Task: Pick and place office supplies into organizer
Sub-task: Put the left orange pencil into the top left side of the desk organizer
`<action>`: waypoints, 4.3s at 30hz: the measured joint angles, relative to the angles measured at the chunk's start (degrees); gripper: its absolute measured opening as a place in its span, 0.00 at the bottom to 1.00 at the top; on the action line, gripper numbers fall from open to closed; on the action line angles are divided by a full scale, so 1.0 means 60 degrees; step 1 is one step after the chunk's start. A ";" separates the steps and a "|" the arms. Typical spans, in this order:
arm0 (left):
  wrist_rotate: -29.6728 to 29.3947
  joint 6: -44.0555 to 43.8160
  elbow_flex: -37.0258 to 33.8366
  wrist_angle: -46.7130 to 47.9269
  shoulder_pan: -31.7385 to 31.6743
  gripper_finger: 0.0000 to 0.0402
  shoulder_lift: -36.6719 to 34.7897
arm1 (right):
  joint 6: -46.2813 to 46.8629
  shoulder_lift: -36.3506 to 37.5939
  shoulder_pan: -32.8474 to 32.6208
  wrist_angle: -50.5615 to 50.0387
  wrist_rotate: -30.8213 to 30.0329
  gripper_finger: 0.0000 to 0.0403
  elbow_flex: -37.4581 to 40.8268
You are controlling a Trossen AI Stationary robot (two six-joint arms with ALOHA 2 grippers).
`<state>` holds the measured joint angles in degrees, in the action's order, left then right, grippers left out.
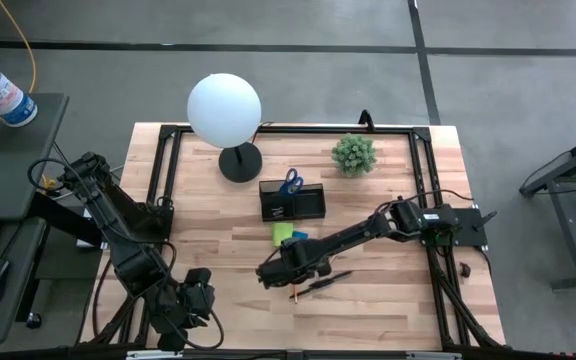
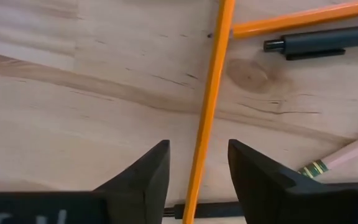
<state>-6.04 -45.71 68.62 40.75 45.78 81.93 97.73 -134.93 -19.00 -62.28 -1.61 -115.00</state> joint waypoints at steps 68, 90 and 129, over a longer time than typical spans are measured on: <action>-0.0361 0.0296 0.0000 -0.0007 -0.0004 0.14 -0.0001 | -0.4337 0.0487 0.0377 -0.2947 -0.5173 0.00 -0.2875; -0.2827 -0.0595 0.0004 0.0901 -0.0007 0.14 -0.1512 | -1.5587 0.0877 0.2780 0.2657 -0.4401 0.00 -0.2882; -0.3508 -0.3886 0.0004 0.0591 0.0002 0.14 -0.1792 | -1.8141 0.1590 0.3874 0.3146 0.1176 0.00 -0.2863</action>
<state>-27.09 -69.02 68.64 44.29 45.79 71.18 -11.11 -125.39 4.24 -43.40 5.45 -132.18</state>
